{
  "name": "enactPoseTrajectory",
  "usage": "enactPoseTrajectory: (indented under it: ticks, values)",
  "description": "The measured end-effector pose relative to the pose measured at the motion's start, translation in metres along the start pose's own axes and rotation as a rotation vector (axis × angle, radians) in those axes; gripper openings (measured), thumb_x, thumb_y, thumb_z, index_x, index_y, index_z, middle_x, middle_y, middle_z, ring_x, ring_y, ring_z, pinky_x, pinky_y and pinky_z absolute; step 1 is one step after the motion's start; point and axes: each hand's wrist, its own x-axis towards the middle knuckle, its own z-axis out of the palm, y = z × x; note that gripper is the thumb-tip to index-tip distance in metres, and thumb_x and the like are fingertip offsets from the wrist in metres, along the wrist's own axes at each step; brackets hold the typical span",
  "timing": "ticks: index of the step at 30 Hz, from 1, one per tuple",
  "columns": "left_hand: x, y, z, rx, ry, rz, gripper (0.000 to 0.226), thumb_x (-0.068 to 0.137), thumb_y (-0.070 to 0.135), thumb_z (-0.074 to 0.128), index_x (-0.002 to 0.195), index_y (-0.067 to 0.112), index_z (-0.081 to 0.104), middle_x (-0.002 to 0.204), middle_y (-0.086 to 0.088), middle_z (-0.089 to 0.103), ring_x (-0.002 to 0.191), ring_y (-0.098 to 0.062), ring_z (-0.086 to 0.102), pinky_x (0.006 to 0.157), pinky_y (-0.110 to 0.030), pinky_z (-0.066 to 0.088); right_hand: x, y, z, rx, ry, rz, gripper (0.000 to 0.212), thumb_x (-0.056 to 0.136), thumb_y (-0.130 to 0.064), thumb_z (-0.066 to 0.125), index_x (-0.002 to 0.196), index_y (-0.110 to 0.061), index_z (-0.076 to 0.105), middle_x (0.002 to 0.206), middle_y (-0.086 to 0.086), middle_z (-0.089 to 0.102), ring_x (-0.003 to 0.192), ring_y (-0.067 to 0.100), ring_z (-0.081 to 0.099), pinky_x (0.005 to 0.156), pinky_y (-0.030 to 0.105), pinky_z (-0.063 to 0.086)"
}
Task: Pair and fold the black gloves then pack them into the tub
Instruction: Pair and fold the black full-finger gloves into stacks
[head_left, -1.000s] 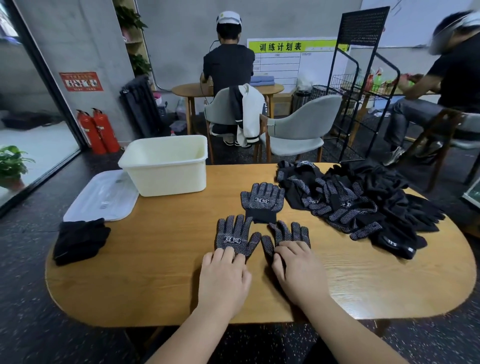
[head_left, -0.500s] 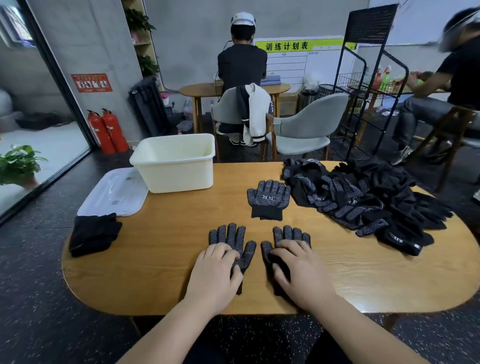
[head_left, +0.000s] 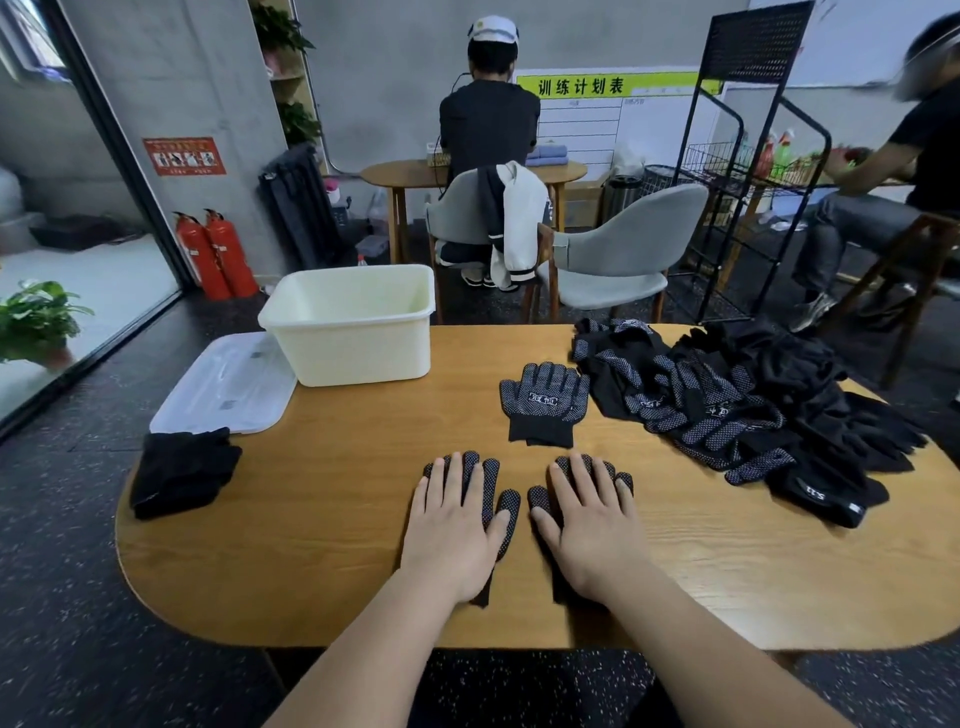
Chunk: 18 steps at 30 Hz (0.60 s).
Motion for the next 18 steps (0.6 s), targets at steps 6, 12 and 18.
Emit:
enactPoseTrajectory:
  ticks: [6, 12, 18]
  values:
    - [0.006, -0.004, 0.003, 0.036, 0.058, 0.0, 0.082, 0.103, 0.072, 0.004, 0.168, 0.024, -0.012, 0.174, -0.005, -0.025, 0.159, -0.024, -0.028, 0.132, -0.046, -0.007, 0.009, 0.009, 0.003, -0.016, 0.017, -0.011, 0.084, 0.096, -0.079, -0.001, 0.167, -0.035, -0.007, 0.175, -0.002, -0.015, 0.161, 0.023, -0.019, 0.131, 0.048, -0.002]
    - [-0.009, -0.008, 0.008, 0.027, 0.053, 0.097, 0.072, 0.105, 0.07, 0.003, 0.166, 0.037, -0.014, 0.174, 0.004, -0.023, 0.159, -0.019, -0.027, 0.132, -0.045, -0.006, -0.006, 0.008, 0.005, -0.03, 0.02, -0.071, 0.08, 0.099, -0.077, -0.001, 0.166, -0.035, -0.012, 0.172, -0.003, -0.023, 0.159, 0.022, -0.022, 0.131, 0.048, -0.003]
    - [-0.026, -0.008, 0.006, -0.022, 0.082, 0.084, 0.071, 0.106, 0.068, 0.002, 0.168, 0.035, -0.008, 0.173, 0.007, -0.023, 0.158, -0.014, -0.028, 0.132, -0.042, -0.008, -0.025, 0.011, 0.003, 0.205, 0.166, -0.154, 0.07, 0.105, -0.069, 0.013, 0.167, -0.036, 0.016, 0.175, -0.013, -0.003, 0.161, 0.009, -0.013, 0.132, 0.042, 0.003]
